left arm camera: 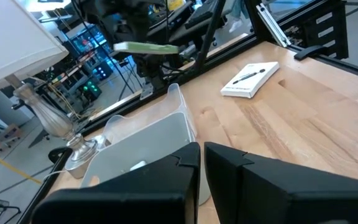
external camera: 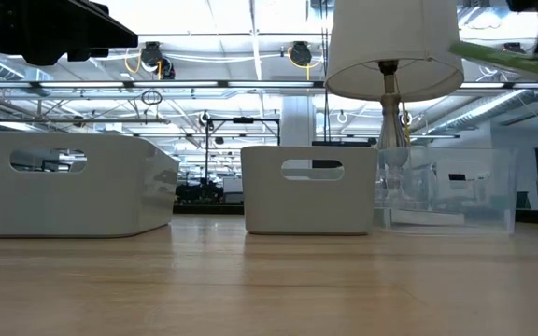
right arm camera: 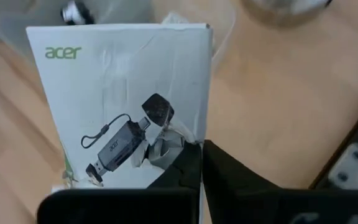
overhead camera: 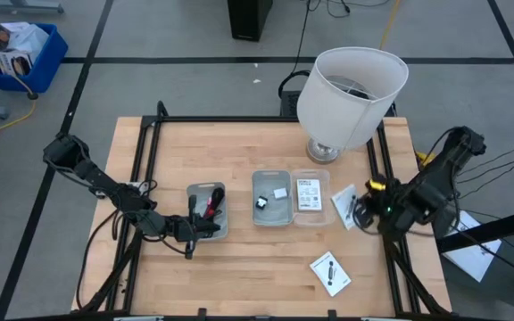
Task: Pick and place items into bin
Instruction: Put the right white card reader box into the transparent bin
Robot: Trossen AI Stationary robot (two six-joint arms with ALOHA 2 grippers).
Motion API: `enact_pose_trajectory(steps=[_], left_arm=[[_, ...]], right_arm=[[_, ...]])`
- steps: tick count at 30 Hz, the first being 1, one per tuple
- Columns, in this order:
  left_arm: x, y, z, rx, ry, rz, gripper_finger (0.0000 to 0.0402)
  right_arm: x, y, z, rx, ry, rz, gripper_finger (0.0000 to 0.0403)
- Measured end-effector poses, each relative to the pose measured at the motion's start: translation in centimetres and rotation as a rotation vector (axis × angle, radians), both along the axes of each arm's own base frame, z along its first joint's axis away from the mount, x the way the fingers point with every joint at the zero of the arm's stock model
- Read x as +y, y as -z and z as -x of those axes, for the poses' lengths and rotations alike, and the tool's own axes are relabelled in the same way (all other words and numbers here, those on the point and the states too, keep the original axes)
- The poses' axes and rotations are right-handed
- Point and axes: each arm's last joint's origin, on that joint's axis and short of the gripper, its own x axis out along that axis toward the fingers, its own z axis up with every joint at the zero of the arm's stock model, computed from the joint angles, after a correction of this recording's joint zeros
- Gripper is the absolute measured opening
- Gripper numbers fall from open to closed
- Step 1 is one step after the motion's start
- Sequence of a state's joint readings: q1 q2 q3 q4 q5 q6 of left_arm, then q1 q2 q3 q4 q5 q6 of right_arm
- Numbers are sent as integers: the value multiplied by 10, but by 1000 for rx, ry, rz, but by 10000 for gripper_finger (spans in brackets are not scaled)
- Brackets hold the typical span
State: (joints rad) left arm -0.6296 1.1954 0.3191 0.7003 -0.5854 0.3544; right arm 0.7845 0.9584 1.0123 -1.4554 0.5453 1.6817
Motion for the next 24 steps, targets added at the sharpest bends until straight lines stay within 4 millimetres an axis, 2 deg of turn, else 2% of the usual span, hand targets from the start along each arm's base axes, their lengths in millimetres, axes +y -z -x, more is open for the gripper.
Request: enact_pose_trajectory(steps=[7,15,19,24], left_arm=[[0,0,0,0,2,-10,31],[0,0,0,-1,6,-42,31],[0,0,0,-1,7,-46,31],[0,0,0,-1,7,-46,31]], right_arm=[[-28,-13,-7,-91,29,46,0],[-41,-22,-36,-213,-52,108,0],[-51,-17,-52,-234,-56,65,0],[-64,-1,-69,-261,-24,-26,0]])
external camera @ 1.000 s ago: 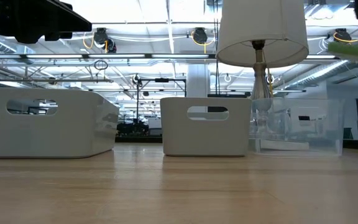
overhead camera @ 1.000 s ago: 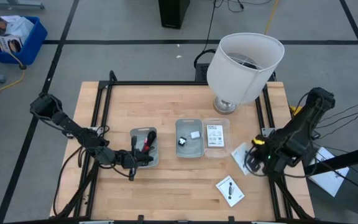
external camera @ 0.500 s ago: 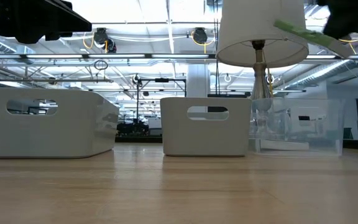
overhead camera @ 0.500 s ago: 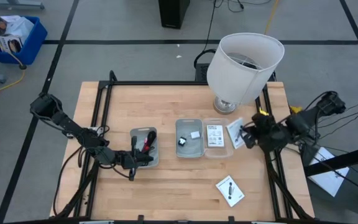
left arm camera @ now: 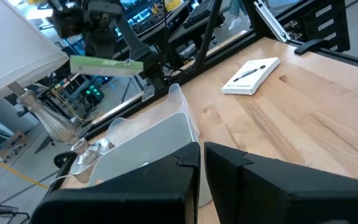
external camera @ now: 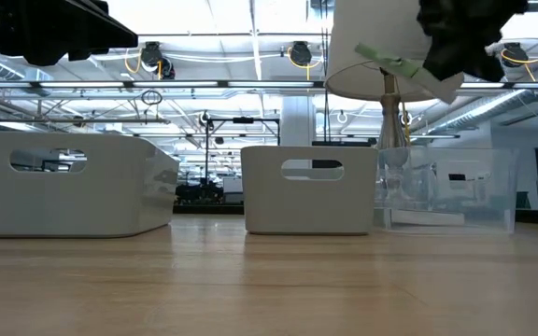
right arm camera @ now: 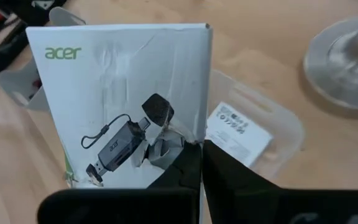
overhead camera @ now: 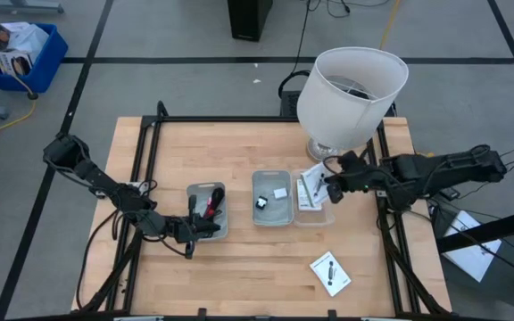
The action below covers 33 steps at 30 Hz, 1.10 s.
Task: Pick and place items into bin
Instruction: Put the right white card reader box into the transparent bin
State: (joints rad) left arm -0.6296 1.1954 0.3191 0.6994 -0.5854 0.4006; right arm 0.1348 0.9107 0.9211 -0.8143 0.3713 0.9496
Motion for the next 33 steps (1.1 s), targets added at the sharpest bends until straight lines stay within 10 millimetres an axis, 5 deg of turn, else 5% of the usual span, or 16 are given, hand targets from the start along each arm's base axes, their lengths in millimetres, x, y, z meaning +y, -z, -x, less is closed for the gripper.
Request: enact_pose_trajectory(steps=[9,33], left_arm=[[0,0,0,0,1,-10,31],[0,0,0,-1,2,-16,31]], right_arm=[[-19,31,-19,42,90,-200,0],[-30,75,-39,278,245,-272,0]])
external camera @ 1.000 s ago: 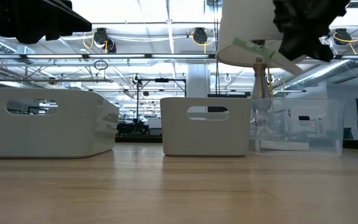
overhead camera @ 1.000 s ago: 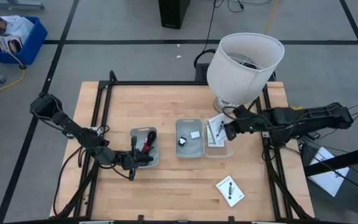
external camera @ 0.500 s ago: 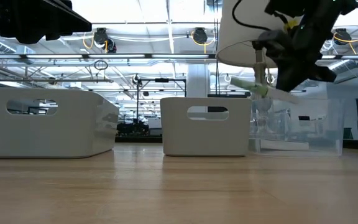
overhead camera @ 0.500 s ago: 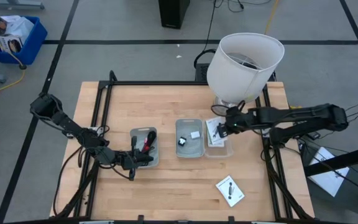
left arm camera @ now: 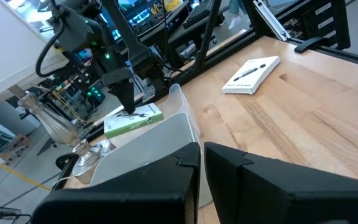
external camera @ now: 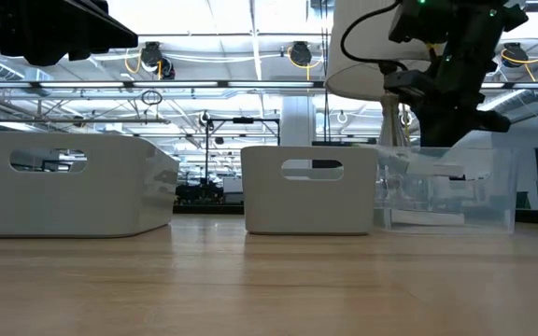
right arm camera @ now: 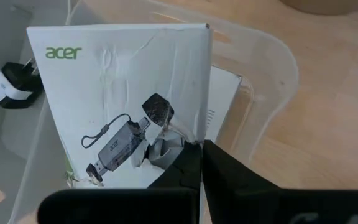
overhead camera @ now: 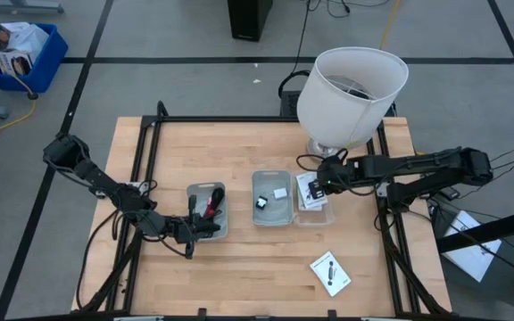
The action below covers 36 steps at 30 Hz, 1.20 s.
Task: Pick and place items into bin
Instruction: Put the right white card reader box into the transparent bin, then put the white card reader box into the transparent bin
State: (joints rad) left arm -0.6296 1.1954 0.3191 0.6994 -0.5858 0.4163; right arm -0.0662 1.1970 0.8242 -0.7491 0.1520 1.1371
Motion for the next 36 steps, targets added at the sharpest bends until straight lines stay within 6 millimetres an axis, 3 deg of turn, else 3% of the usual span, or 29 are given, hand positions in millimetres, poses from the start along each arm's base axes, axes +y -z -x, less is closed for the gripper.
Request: enact_pose_trajectory(steps=[24,36], left_arm=[[0,0,0,0,0,4,31],[0,0,0,0,0,4,31]], right_arm=[[0,15,-8,79,-32,-23,1],[0,14,-8,72,-48,-15,40]])
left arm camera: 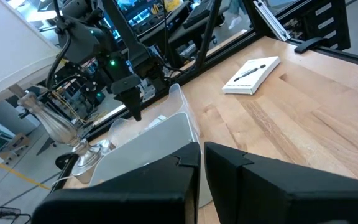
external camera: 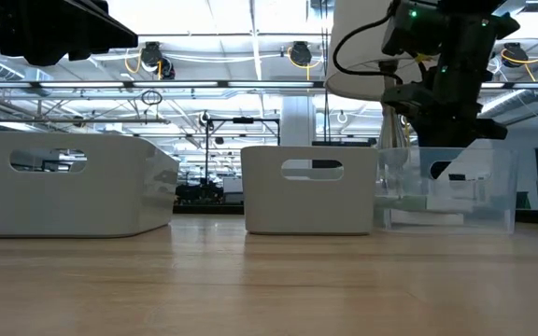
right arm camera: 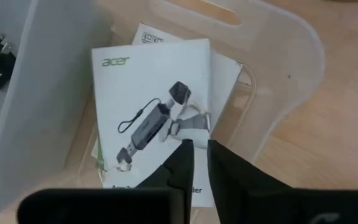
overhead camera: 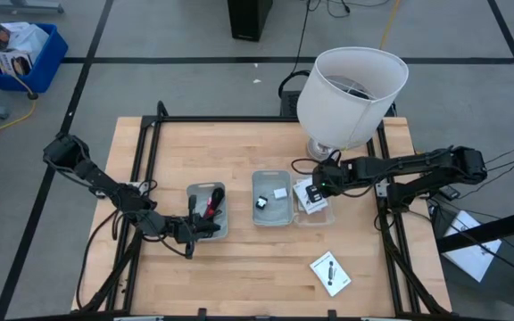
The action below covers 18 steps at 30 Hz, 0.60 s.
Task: Pick and place items into bin
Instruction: Put the white card reader box into the transparent bin
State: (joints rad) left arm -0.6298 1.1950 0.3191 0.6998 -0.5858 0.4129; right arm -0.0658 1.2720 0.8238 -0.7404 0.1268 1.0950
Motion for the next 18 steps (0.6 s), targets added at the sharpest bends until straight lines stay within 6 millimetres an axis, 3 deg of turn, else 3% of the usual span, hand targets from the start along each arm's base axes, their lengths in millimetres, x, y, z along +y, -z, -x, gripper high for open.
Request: enact_pose_trajectory(steps=[8,18], left_arm=[[0,0,0,0,0,0,31],[0,0,0,0,0,0,31]], right_arm=[[0,-7,1,-49,-24,12,72],[7,-50,30,-276,-139,66,104]])
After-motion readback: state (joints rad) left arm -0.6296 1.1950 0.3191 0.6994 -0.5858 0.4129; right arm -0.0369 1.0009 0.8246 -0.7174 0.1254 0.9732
